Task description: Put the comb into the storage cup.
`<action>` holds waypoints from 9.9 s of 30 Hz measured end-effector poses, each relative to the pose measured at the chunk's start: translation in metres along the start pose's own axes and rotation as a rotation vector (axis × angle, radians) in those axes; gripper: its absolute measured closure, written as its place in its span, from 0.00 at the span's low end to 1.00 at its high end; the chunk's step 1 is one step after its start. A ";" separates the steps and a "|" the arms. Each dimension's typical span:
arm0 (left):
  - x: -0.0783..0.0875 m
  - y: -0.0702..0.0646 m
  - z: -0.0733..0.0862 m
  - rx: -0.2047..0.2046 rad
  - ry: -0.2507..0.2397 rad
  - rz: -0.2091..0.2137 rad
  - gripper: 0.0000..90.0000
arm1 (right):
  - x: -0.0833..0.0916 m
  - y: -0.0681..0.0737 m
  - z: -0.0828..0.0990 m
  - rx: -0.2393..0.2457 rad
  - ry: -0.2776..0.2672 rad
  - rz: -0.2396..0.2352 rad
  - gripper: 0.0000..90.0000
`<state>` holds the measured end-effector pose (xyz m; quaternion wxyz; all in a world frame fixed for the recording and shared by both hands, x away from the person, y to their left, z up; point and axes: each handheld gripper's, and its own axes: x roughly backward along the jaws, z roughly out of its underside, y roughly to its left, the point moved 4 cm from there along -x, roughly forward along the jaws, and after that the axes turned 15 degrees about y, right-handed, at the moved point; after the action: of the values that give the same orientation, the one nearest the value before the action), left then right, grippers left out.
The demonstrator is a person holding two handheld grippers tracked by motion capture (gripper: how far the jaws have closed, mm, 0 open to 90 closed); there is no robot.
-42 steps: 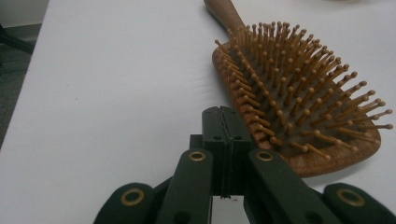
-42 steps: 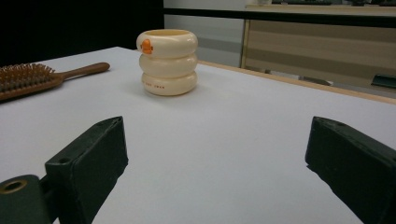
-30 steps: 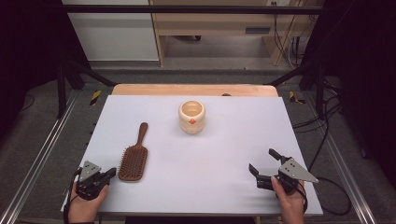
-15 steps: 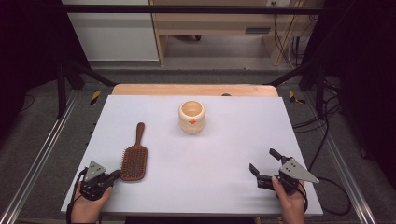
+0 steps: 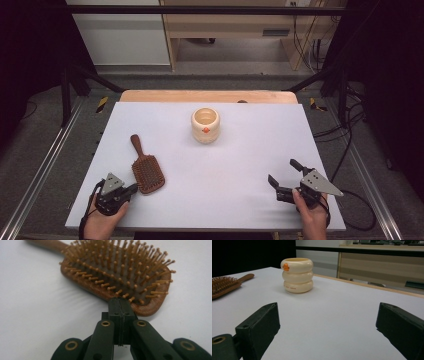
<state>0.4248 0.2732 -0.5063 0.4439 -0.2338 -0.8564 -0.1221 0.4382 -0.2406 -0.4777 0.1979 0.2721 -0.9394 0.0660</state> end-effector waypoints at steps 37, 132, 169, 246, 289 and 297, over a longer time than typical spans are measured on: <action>-0.034 -0.034 -0.053 -0.133 0.031 -0.020 1.00 | -0.002 0.001 0.001 0.011 0.013 -0.004 0.05; 0.006 0.035 -0.041 -0.030 0.025 -0.093 0.07 | -0.003 0.001 0.003 0.007 0.023 -0.007 0.05; 0.003 0.018 -0.067 -0.135 0.276 -0.078 0.09 | -0.006 0.009 0.001 0.066 0.047 -0.011 0.05; -0.018 0.035 -0.061 -0.156 0.524 0.028 0.79 | -0.007 0.013 0.001 0.097 0.064 -0.018 0.05; 0.012 -0.003 -0.076 -0.136 -0.084 -0.114 0.81 | -0.005 0.015 -0.002 0.088 0.039 -0.039 0.05; 0.002 -0.006 -0.073 -0.102 -0.234 -0.089 0.81 | 0.004 0.002 -0.004 0.009 -0.028 -0.008 0.05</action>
<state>0.4724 0.2380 -0.4628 0.3229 -0.2305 -0.9045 -0.1568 0.4354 -0.2393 -0.4730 0.1840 0.2778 -0.9406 0.0655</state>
